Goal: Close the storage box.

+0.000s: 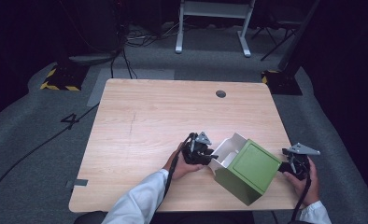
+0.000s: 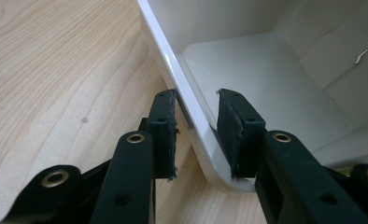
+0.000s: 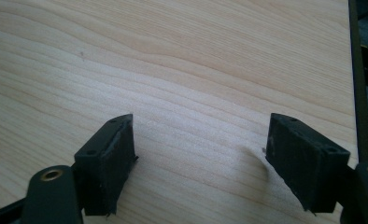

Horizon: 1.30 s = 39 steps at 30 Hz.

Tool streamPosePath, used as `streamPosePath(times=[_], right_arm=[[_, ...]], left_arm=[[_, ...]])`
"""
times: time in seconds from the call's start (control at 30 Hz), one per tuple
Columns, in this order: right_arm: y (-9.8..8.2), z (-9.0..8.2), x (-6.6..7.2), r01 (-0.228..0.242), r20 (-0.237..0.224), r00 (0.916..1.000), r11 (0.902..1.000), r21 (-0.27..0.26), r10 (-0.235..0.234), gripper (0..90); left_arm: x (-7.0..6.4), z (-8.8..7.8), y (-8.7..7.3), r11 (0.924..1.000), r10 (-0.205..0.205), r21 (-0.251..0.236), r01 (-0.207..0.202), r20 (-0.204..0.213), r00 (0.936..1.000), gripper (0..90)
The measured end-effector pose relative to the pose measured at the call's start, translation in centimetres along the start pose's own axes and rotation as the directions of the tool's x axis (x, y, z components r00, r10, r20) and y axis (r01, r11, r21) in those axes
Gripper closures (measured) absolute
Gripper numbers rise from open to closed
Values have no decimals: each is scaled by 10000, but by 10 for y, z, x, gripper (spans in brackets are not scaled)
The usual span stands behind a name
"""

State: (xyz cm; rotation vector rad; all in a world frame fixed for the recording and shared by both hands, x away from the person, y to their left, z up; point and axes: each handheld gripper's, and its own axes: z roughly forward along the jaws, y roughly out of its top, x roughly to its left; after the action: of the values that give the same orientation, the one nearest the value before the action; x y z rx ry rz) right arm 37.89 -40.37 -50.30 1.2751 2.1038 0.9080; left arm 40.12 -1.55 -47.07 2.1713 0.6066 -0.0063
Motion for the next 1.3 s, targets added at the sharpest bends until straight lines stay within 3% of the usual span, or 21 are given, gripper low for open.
streamPosePath(times=[0.27, 0.63, 0.93, 1.17, 1.27, 1.3], right_arm=[[0, 0, 0, 2, 5, 10000, 10000, -2, -2, 239], [0, 0, 0, -10, -13, 10000, 10000, -1, 10, 239], [0, 0, 0, 9, -4, 10000, 10000, 9, -9, 239], [0, 1, 0, 20, -1, 10000, 10000, 4, -20, 238], [0, 1, 0, 14, -3, 10000, 10000, 4, -14, 238], [0, 1, 0, 19, -2, 10000, 10000, 4, -19, 239]], left_arm=[[-12, 4, 5, 9997, 240, 65, -240, 10, 9997, 652], [-20, 10, 5, 9997, 207, 114, -210, 248, 9995, 623], [-22, 16, 7, 9992, 368, 129, -377, 636, 9973, 588], [-21, 21, 7, 9995, 260, 178, -278, 971, 9949, 554], [-20, 21, 7, 9995, 257, 178, -274, 921, 9954, 534], [-20, 20, 7, 9994, 243, 208, -261, 829, 9963, 488]])
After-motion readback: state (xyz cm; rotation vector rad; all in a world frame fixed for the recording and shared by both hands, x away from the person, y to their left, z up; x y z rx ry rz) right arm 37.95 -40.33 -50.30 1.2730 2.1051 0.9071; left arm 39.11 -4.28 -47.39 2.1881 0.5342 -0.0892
